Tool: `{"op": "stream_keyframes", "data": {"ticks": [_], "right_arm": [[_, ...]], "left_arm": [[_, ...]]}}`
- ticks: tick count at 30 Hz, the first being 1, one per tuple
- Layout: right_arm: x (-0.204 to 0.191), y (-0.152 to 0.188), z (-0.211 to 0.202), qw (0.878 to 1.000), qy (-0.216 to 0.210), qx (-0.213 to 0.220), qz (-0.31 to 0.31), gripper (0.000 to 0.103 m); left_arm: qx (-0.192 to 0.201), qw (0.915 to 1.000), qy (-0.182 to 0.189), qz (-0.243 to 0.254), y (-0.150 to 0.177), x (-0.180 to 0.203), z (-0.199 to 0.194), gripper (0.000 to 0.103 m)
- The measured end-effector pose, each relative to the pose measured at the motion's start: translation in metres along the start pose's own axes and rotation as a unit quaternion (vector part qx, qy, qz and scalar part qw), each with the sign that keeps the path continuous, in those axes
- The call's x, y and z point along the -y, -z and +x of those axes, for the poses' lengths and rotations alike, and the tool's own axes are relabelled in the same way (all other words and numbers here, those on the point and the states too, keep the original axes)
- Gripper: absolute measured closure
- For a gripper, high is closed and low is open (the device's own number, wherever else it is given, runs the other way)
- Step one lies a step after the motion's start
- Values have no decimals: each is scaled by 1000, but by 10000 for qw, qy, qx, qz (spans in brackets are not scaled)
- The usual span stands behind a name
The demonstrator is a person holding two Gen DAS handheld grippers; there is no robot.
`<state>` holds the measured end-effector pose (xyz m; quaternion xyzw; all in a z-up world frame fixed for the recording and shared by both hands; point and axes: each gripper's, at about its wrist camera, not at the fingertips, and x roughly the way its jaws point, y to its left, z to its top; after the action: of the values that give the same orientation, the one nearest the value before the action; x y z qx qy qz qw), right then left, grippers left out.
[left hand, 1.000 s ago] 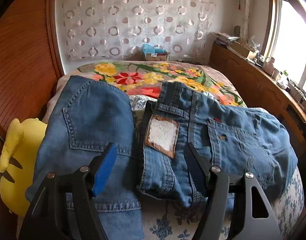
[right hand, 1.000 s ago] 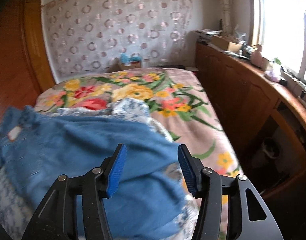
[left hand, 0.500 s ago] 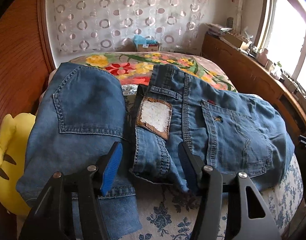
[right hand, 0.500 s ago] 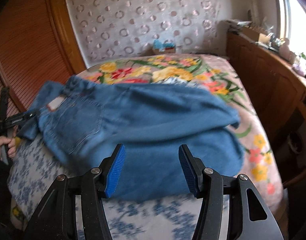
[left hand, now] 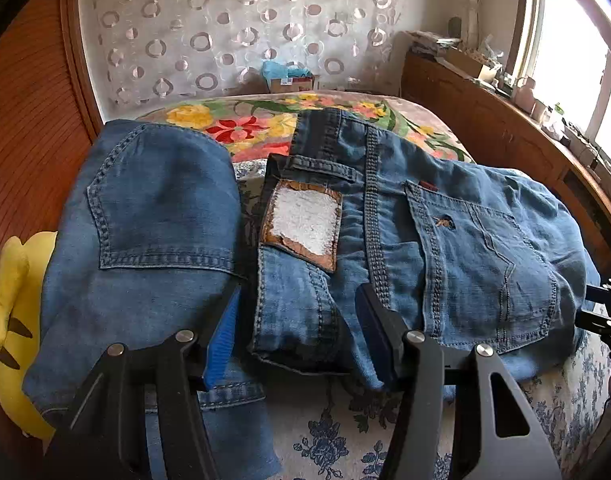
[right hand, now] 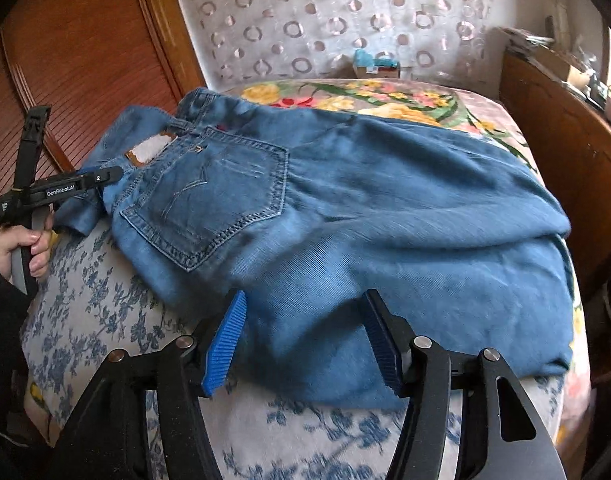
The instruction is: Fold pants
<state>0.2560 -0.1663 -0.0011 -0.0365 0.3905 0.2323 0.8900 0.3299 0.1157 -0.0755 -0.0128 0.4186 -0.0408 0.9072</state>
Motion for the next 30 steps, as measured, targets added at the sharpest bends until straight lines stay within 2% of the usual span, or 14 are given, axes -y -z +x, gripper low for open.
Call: {"op": "stream_keyframes", "data": {"ticks": [7, 12, 15, 18, 26, 28, 30], "right_arm": [[-3, -13, 34, 9994, 250, -173, -191, 41], [-20, -8, 47, 9972, 520, -14, -546, 36], [-33, 0, 51, 9938, 775, 84, -790, 34], [-33, 0, 57, 9955, 650, 81, -687, 34], [-42, 0, 69, 9950, 684, 76, -726, 35], [-25, 3, 49, 9951, 682, 77, -714, 36], [-23, 4, 46, 9949, 697, 83, -726, 44]], "left_arm": [[-78, 10000, -24, 33, 0, 0, 6, 44], [-119, 9999, -35, 72, 0, 2, 10, 44], [-137, 9999, -62, 69, -1, 3, 12, 50], [-82, 9999, -93, -18, -3, 0, 12, 57], [-2, 9999, -99, 20, -6, 3, 10, 74], [29, 10000, -57, 36, -5, 5, 7, 79], [52, 10000, -12, 30, -5, 6, 3, 84]]}}
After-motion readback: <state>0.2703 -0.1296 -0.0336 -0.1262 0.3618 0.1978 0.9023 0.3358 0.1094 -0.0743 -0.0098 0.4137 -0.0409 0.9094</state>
